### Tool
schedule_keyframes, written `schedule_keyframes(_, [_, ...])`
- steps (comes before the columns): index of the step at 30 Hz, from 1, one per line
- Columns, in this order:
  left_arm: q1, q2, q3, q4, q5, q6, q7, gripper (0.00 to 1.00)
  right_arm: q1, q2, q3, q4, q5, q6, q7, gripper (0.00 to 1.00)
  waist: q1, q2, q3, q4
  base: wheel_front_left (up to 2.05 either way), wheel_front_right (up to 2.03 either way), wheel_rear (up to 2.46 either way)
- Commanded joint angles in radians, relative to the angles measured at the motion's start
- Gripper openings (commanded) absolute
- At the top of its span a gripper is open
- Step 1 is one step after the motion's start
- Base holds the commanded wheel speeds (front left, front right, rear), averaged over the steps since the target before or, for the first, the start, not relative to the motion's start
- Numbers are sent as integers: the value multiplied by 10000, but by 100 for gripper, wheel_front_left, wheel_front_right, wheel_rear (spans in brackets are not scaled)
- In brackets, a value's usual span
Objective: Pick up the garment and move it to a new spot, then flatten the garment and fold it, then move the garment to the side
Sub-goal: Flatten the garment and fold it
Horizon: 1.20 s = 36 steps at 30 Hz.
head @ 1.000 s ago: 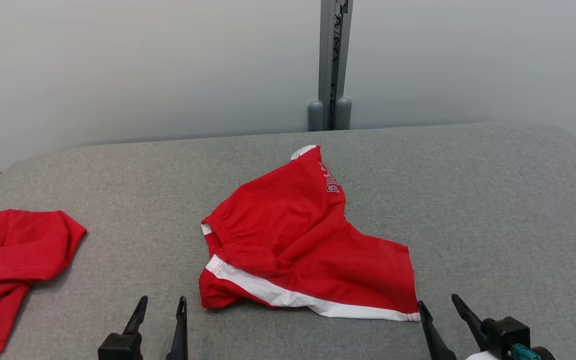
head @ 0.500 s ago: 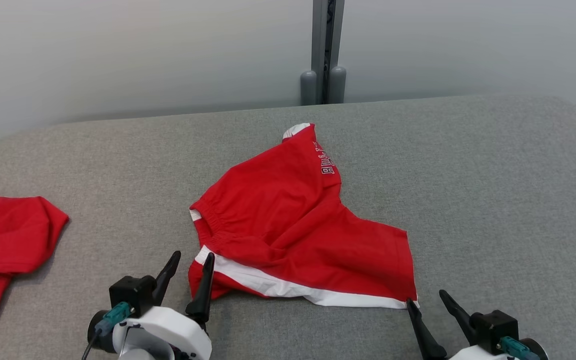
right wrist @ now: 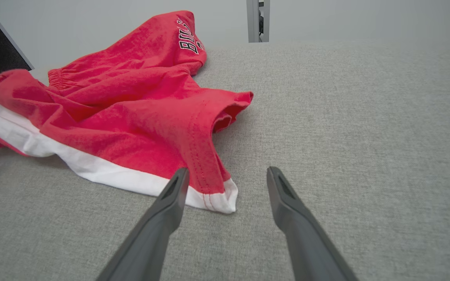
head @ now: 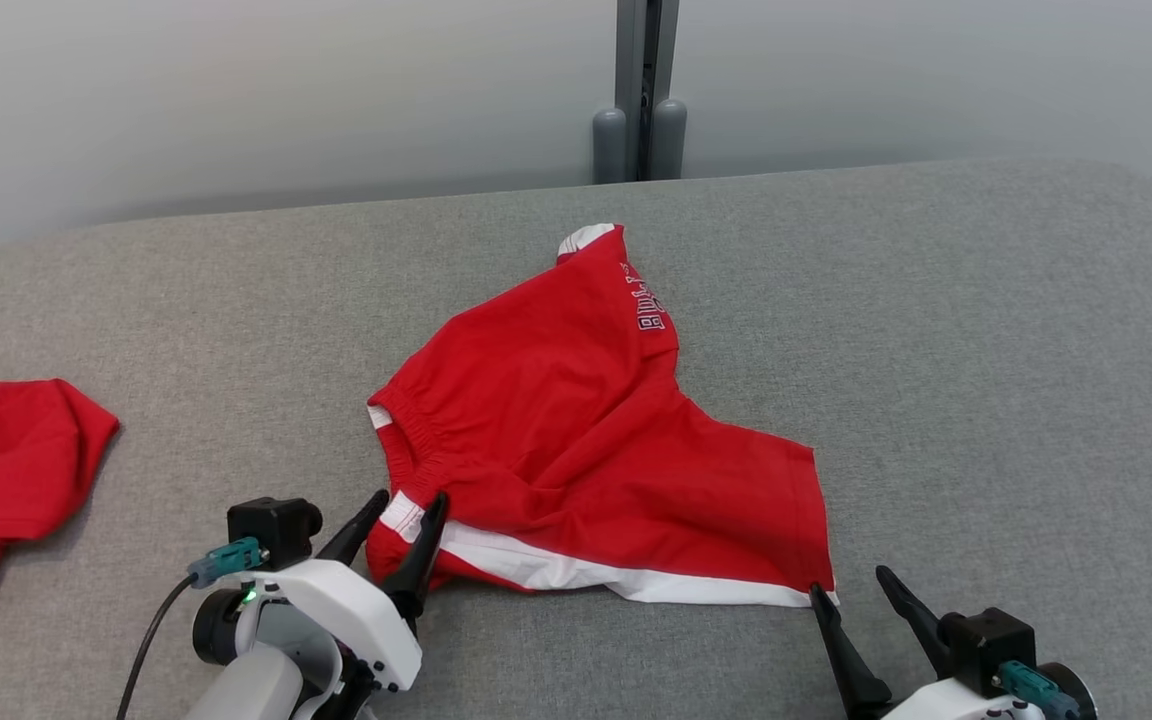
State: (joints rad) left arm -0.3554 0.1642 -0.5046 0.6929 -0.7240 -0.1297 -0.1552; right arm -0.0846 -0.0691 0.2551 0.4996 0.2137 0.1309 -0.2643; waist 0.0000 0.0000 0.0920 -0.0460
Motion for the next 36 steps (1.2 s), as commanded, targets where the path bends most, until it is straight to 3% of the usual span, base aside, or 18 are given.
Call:
schedule_keyframes(1, [-160,173,-186,-37,-311,-7,67,100,-92,-60,-39,-28,56,-3,0,100,0,0,0,19,0,0,0])
schedule_keyframes(14, [4,995,-1596,-803,-2253,-9,311,98,-57,0,-87,-44,75,-3,0,100,0,0,-8,232,0,0,0])
schedule_keyframes(15, [16,1040,-1689,-844,-2345,-9,313,88,-61,4,-82,-36,85,-3,0,100,0,0,-5,247,0,0,0])
schedule_keyframes(16, [16,1040,-1689,-844,-2345,-9,313,88,-61,4,-82,-36,85,-3,0,100,0,0,-5,247,0,0,0])
schedule_keyframes(18, [48,1109,-1891,-862,-2495,-9,398,56,-73,13,-67,-24,96,-3,0,100,0,0,-3,262,0,0,0])
schedule_keyframes(20, [-3,1190,-2050,-879,-2614,-9,390,31,-105,17,-58,-23,103,-3,0,100,0,0,17,263,0,0,0])
schedule_keyframes(21, [-53,1224,-2100,-901,-2646,-9,288,5,-124,21,-55,-26,103,-3,0,100,0,0,32,264,0,0,0])
schedule_keyframes(22, [-123,1264,-2150,-923,-2632,-9,137,0,-132,21,-56,-26,108,-3,0,100,0,0,44,266,0,0,0])
schedule_keyframes(28, [-316,1303,-2192,-887,-2478,-9,-782,0,-21,-30,-31,25,171,-3,0,100,0,0,109,273,0,0,0])
schedule_keyframes(36, [-52,1120,-2164,-700,-2320,-10,-1098,0,-21,-45,66,152,361,-3,0,100,0,0,254,354,0,0,0])
